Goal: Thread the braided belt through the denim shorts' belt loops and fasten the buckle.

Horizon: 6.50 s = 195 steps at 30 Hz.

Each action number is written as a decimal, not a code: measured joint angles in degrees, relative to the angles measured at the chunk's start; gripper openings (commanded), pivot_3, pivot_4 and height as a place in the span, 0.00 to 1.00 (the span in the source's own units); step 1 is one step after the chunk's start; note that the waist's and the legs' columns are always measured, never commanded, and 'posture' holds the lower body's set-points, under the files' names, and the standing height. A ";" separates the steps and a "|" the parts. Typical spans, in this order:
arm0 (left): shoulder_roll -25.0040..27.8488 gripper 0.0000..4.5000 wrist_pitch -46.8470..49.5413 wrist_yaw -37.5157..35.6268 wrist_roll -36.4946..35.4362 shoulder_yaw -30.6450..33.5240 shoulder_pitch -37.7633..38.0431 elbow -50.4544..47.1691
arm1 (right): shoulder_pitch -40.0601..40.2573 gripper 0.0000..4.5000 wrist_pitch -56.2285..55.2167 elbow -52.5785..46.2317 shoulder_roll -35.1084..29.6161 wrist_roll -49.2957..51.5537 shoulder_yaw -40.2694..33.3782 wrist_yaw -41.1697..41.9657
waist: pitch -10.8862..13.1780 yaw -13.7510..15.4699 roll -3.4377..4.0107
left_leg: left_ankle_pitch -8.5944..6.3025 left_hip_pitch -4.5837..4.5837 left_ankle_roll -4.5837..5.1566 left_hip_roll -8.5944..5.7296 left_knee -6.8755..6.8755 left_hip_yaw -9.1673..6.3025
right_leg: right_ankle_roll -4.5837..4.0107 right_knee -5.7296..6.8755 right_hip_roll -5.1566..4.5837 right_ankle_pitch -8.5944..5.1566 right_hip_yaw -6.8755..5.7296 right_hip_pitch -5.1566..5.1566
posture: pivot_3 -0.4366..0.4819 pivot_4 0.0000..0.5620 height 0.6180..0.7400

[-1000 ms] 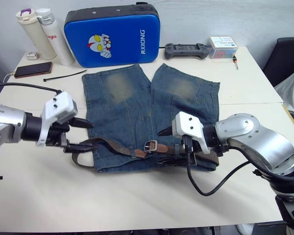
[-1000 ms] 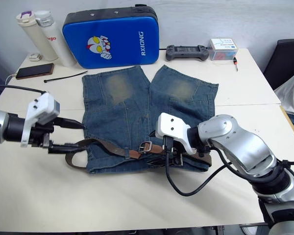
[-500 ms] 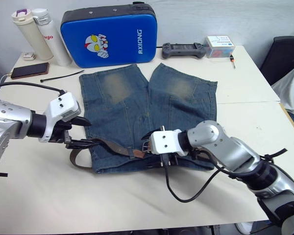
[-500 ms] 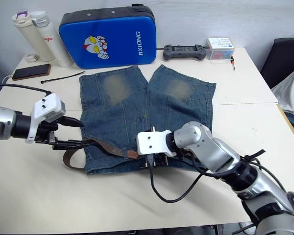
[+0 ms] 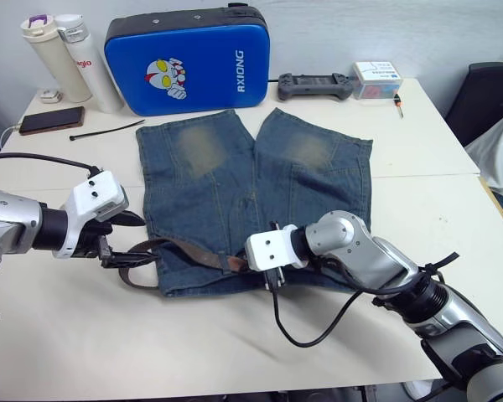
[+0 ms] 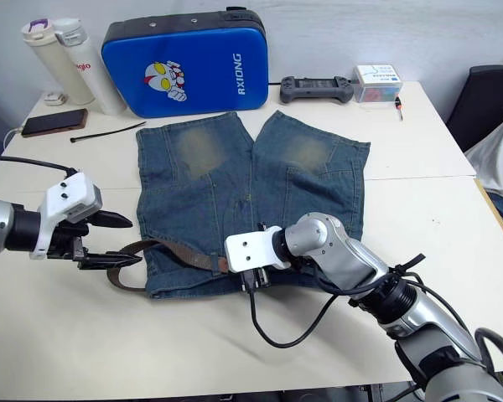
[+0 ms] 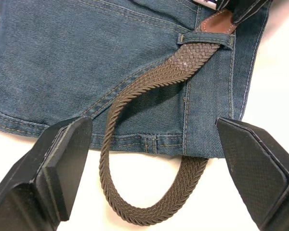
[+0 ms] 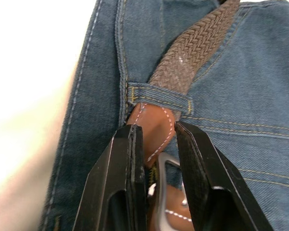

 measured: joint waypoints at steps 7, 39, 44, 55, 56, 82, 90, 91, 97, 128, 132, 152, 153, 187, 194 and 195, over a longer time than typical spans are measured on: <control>-0.01 1.00 0.01 0.46 0.00 0.08 0.65 -0.27 | 1.18 0.28 3.46 -0.74 0.45 0.56 -1.14 1.07 | 0.00 0.06 0.00 | 0.00 0.00 0.00 0.00 0.00 0.00 | 0.00 0.00 0.00 0.00 0.00 0.00 | 0.48 0.27 1.00; -0.29 1.00 -0.13 2.13 -0.56 1.65 3.64 -2.22 | 1.69 0.28 11.51 -2.04 1.59 2.07 -2.35 2.39 | 0.00 0.03 0.00 | 0.00 0.00 -0.01 0.00 0.01 0.00 | 0.00 0.02 0.01 0.00 0.00 0.00 | 0.48 0.27 1.00; -0.48 1.00 -0.56 2.51 -0.56 1.65 3.57 -2.20 | 1.68 0.17 12.61 -2.04 1.89 2.04 -2.35 2.22 | 0.00 0.03 0.00 | 0.00 0.01 -0.01 0.00 0.01 0.00 | 0.00 0.02 0.01 0.00 0.00 0.00 | 0.48 0.27 1.00; -1.24 1.00 -1.59 2.84 -0.52 1.63 3.49 -1.98 | 1.47 0.01 14.81 -2.19 2.22 2.67 -2.41 2.32 | 0.00 0.02 0.00 | 0.00 0.01 -0.01 0.00 0.02 0.00 | 0.00 0.04 0.01 0.00 0.00 0.00 | 0.48 0.27 1.00; -1.25 1.00 -1.72 2.87 -0.49 1.63 3.49 -1.98 | 1.46 0.01 15.14 -2.40 2.22 2.84 -2.67 2.32 | 0.00 0.03 0.00 | 0.00 0.01 -0.01 0.00 0.02 0.00 | 0.00 0.04 0.00 0.00 0.00 0.00 | 0.48 0.27 1.00; -7.13 1.00 -6.31 -0.22 2.90 -11.51 -8.62 4.96 | 2.13 0.54 5.92 -10.65 -5.55 3.25 -8.77 0.12 | -0.04 0.07 -0.06 | -0.01 -0.02 0.00 0.00 0.11 0.01 | 0.01 0.07 0.02 0.01 0.01 0.00 | 0.48 0.27 1.00; -11.64 1.00 -4.68 1.18 3.29 -14.65 -9.70 4.04 | 6.15 0.63 -13.55 -4.22 -4.86 -4.11 -7.36 -2.74 | -0.04 0.08 -0.06 | -0.01 -0.03 0.00 0.00 0.33 0.02 | 0.02 0.32 0.04 0.01 0.01 0.01 | 0.48 0.27 1.00; -12.67 1.00 -4.29 1.71 3.30 -14.99 -10.54 4.03 | 6.15 0.63 -14.52 -3.69 -4.44 -4.57 -7.36 -2.90 | -0.04 0.10 -0.07 | -0.02 -0.05 0.00 0.00 0.41 0.00 | 0.02 0.36 0.04 0.01 0.00 0.01 | 0.48 0.27 1.00; -14.22 0.60 -2.39 4.16 4.43 -16.24 -12.39 4.02 | 6.38 0.64 -16.82 -2.17 -3.05 -5.41 -7.35 -3.19 | -0.04 0.05 -0.07 | -0.02 -0.02 -0.01 0.00 0.53 0.01 | 0.02 0.53 0.04 0.01 0.02 0.01 | 0.48 0.27 1.00; -21.30 0.02 -4.32 4.47 11.60 -22.99 -10.51 6.78 | 8.08 0.64 -34.55 7.83 -0.68 -16.00 -6.93 -10.30 | -0.04 0.05 -0.08 | -0.01 0.08 -0.03 0.00 0.72 0.01 | 0.02 0.63 0.05 0.01 0.04 0.12 | 0.48 0.27 1.00; -19.65 0.02 -3.38 3.65 10.71 -20.04 -10.52 6.85 | 7.96 0.64 -38.53 10.00 -0.53 -16.84 -6.93 -11.18 | -0.04 0.08 -0.08 | -0.01 0.09 -0.03 0.00 0.72 0.01 | 0.02 0.63 0.05 0.01 0.04 0.13 | 0.48 0.27 1.00; -19.08 0.02 -2.37 3.96 9.70 -19.60 -8.02 5.78 | 5.98 0.64 -45.37 16.49 4.76 -20.56 -6.58 -13.82 | -0.04 0.00 -0.08 | 0.00 0.12 -0.05 0.00 0.72 0.02 | 0.02 0.69 0.06 0.01 0.06 0.13 | 0.48 0.27 1.00; -19.08 0.02 -2.37 3.96 9.74 -19.60 -8.10 5.86 | 5.97 0.64 -45.49 16.54 4.92 -20.82 -6.54 -13.98 | -0.04 0.01 -0.08 | 0.00 0.12 -0.05 0.00 0.72 0.02 | 0.02 0.71 0.06 0.01 0.05 0.13 | 0.48 0.27 1.00; -20.72 0.00 -2.87 4.31 10.52 -20.32 -9.16 6.54 | 2.84 0.28 -51.24 20.46 5.51 -22.93 -4.33 -14.62 | -0.05 0.01 -0.09 | 0.00 0.15 -0.06 0.01 0.71 0.00 | 0.02 0.69 0.07 0.01 0.05 0.16 | 0.48 0.27 1.00; -20.92 0.00 -2.91 4.65 10.53 -20.32 -9.09 6.54 | 3.81 0.01 -49.22 20.37 5.32 -21.80 -4.40 -14.11 | -0.05 0.01 -0.09 | 0.00 0.14 -0.06 0.01 0.71 0.01 | 0.02 0.68 0.07 0.01 0.05 0.16 | 0.48 0.27 1.00; -20.93 0.00 -2.94 4.67 10.53 -20.32 -9.09 6.55 | 3.84 0.01 -48.83 20.25 5.32 -21.70 -4.44 -14.11 | -0.05 0.02 -0.09 | 0.00 0.14 -0.06 0.00 0.72 0.00 | 0.02 0.68 0.07 0.01 0.05 0.16 | 0.48 0.27 1.00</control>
